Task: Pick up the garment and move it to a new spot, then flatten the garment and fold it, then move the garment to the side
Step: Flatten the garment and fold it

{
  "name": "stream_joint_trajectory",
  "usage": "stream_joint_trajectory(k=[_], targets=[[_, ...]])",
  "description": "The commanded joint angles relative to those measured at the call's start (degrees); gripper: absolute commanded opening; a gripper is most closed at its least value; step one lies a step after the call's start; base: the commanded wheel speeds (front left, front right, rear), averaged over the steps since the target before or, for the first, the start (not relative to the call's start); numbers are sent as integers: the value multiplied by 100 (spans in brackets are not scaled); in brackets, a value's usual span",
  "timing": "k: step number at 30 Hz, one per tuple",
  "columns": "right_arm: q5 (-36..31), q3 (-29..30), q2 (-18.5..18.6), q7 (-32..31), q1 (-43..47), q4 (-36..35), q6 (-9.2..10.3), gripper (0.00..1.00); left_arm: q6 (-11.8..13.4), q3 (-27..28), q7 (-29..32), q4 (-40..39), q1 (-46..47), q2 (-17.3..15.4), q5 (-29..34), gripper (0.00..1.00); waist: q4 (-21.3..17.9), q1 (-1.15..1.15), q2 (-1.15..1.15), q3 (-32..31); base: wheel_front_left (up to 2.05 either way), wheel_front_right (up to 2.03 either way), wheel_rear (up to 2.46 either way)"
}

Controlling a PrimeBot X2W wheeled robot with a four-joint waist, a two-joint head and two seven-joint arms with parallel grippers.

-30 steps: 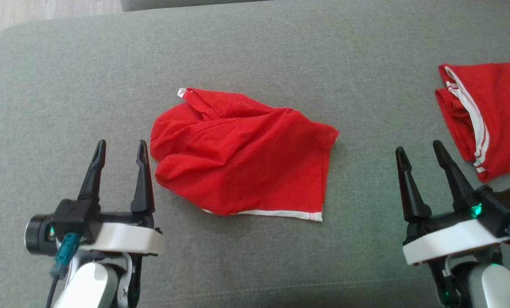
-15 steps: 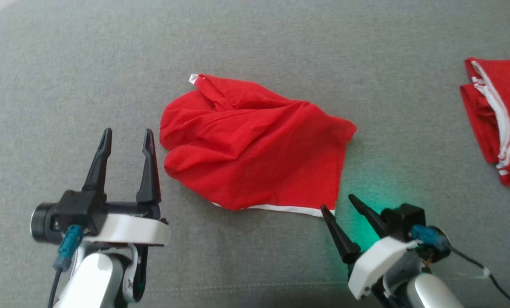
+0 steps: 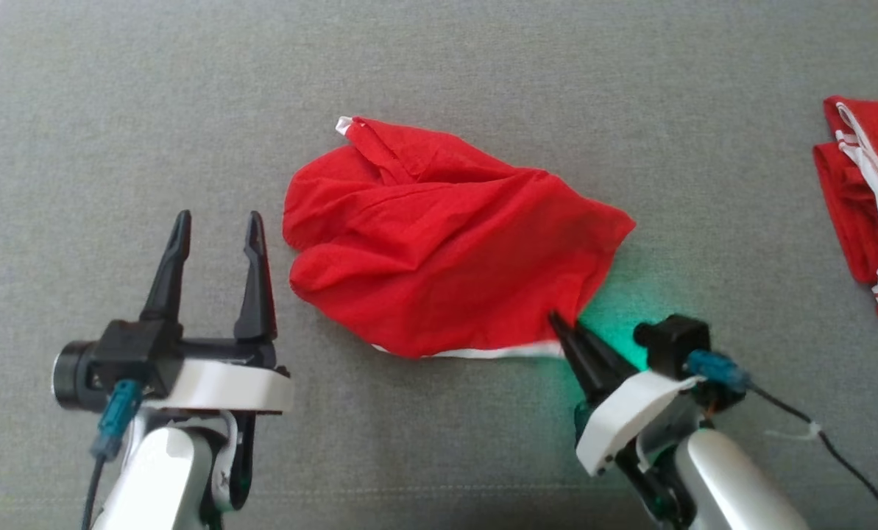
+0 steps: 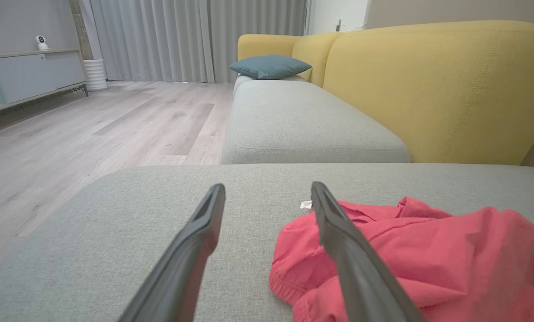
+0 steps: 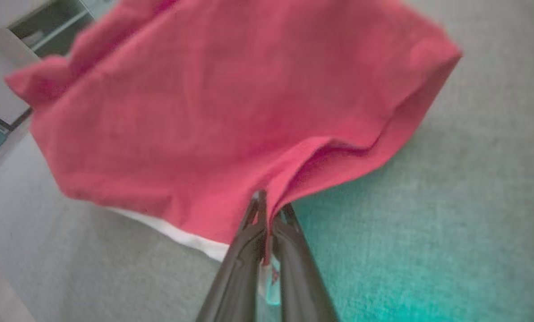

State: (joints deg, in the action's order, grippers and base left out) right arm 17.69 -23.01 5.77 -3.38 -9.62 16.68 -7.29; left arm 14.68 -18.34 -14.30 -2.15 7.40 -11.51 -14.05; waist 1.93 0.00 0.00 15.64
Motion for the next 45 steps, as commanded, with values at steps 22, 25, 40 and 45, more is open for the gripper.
stream_joint_trajectory(k=[22,25,40,45], targets=[[-105,1752,144,-134,-449,-2227,-20,0,-306,379,-70,-43,153,264,259,100,-124,0,0,69,0,0,0],[-36,2031,130,-149,-322,-1899,-20,0,-357,384,-70,-6,166,284,286,100,-116,0,0,122,0,0,0],[446,2160,92,572,-345,-136,-20,100,-535,414,-70,187,231,349,387,100,-179,0,0,124,0,0,0],[121,2166,284,1021,-237,-500,-20,100,-537,442,-70,230,152,355,406,100,-212,0,0,13,0,0,0]])
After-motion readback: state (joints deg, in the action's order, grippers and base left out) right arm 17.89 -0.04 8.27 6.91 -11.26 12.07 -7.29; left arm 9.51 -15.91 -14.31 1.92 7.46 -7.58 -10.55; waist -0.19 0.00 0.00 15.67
